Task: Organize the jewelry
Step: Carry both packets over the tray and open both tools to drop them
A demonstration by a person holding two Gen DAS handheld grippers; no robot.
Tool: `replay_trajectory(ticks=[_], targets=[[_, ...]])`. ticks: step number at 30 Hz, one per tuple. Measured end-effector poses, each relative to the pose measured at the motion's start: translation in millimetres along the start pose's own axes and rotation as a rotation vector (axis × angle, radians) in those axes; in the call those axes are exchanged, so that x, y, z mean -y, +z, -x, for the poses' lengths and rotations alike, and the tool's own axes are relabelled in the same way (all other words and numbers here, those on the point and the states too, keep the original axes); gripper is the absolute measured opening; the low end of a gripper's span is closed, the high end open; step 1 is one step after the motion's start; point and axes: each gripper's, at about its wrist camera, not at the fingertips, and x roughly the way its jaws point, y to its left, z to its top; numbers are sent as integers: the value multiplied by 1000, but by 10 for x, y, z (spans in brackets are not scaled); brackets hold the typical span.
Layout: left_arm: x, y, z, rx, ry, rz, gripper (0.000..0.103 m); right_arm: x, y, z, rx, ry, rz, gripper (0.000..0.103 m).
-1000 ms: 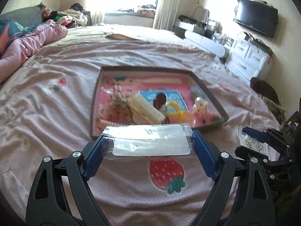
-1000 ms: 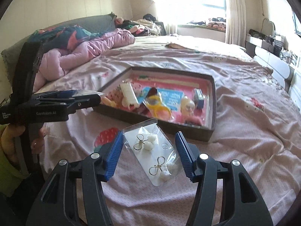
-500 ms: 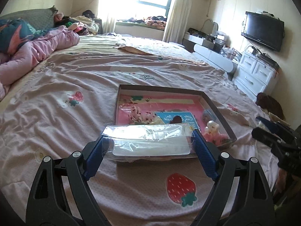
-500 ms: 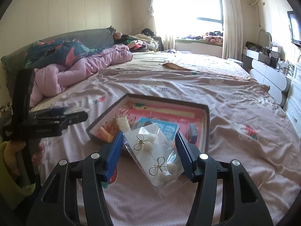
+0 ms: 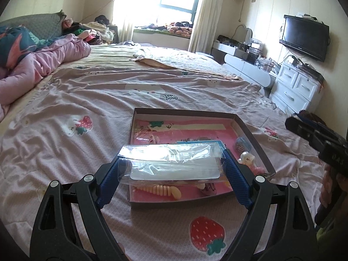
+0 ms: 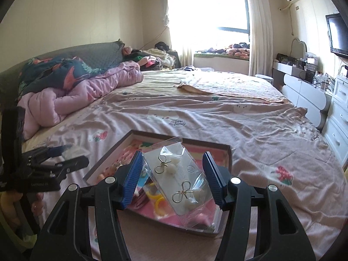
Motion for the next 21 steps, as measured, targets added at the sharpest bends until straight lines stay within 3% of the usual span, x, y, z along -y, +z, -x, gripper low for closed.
replay_trajectory(ticks=[7, 21], targets=[[90, 73, -191, -15, 1, -27, 78, 141, 86, -147, 3, -37, -17, 55], [357, -34, -626, -76, -37, -111, 78, 506, -145, -408, -62, -90, -87, 55]])
